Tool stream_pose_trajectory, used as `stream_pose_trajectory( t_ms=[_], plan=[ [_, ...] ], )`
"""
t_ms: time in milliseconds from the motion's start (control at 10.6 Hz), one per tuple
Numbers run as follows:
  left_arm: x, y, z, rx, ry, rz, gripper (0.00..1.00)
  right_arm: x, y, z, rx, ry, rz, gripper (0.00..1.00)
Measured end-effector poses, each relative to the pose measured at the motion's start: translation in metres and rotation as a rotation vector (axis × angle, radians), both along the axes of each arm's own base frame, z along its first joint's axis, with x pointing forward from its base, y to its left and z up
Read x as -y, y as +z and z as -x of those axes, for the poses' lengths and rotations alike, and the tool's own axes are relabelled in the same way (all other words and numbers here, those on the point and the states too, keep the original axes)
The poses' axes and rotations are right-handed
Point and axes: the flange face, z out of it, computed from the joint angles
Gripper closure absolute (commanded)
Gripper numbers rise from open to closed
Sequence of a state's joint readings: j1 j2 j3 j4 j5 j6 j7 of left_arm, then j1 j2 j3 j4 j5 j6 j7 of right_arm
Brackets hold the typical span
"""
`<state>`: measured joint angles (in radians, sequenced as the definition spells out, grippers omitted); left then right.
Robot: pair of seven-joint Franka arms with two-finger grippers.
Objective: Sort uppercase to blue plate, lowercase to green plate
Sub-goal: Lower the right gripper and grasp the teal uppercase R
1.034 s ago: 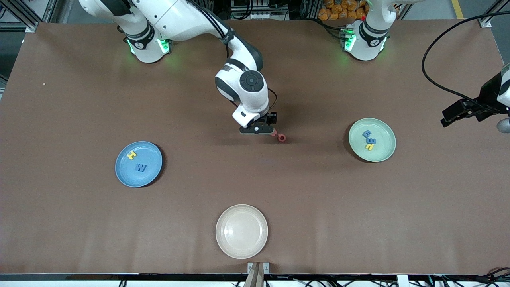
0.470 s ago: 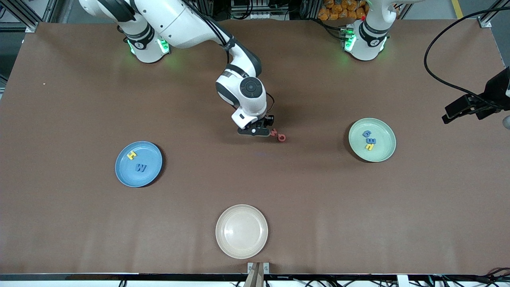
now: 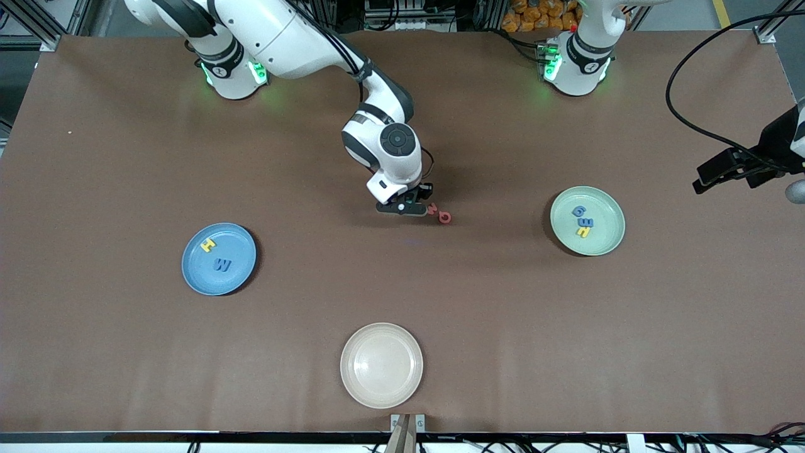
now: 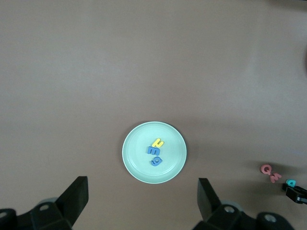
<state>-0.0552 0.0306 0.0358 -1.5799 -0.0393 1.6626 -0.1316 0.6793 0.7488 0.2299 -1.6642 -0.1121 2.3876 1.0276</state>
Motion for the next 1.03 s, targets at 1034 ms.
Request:
stream_pose_trajectory(
  t_ms=[1034],
  plan=[
    [0.022, -0.004, 0.004, -0.034, -0.040, 0.001, 0.00, 0.092, 0.145, -0.101, 0.056, -0.039, 0.052, 1.00]
  ],
)
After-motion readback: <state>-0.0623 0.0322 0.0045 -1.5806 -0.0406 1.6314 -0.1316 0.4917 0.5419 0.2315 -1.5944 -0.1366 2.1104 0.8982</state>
